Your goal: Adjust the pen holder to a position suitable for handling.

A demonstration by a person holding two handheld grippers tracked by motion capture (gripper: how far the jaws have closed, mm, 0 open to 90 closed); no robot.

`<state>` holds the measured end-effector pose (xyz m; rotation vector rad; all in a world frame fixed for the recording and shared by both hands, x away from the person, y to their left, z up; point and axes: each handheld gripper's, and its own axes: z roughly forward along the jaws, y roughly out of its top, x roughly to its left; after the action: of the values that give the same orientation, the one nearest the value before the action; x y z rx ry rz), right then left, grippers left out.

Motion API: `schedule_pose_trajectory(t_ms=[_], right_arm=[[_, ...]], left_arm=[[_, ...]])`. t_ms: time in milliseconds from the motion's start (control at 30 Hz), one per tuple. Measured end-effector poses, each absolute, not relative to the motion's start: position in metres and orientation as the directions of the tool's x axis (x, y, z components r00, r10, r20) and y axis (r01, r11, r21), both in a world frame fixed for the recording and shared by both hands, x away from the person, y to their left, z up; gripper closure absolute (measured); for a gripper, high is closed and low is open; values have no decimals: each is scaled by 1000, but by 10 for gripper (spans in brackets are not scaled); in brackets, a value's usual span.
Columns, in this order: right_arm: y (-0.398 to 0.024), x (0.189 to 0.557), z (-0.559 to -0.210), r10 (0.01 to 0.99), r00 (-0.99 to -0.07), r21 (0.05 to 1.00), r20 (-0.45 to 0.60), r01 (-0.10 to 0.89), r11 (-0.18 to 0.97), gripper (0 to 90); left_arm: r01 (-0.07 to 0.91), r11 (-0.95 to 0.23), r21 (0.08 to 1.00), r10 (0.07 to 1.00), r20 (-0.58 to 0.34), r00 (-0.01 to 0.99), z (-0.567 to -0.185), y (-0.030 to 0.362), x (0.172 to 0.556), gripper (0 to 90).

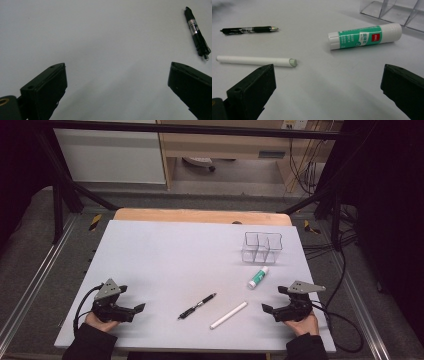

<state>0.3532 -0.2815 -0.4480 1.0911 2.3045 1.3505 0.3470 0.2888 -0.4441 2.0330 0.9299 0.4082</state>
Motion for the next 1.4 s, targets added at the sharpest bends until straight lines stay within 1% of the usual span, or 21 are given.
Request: schedule_pose_trajectory(t_ms=[300,600,833,1133,1167,1200,1400], right_arm=[[-280,352,-446,709,-690,837,145,468,285,4],[-275,354,-441,703,-702,840,115,447,308,4],[-266,355,-433,692,-719,845,63,407,346,4],[-251,357,-423,667,-744,829,-52,340,444,4],[-251,357,-423,667,-744,829,-52,340,444,4],[-249,358,-420,662,-745,822,-81,326,466,4],[-242,361,-411,646,-752,811,-132,293,506,5]], left_arm=[[468,-365,805,744,-50,666,-445,290,347,20],[471,-362,804,746,-53,664,-446,291,346,20],[473,-369,800,745,-50,665,-447,290,347,20],[475,-364,801,749,-52,661,-446,290,347,20],[475,-364,801,749,-52,661,-446,290,347,20],[475,-366,801,748,-51,662,-446,290,347,21],[476,-365,800,749,-51,661,-447,290,347,20]])
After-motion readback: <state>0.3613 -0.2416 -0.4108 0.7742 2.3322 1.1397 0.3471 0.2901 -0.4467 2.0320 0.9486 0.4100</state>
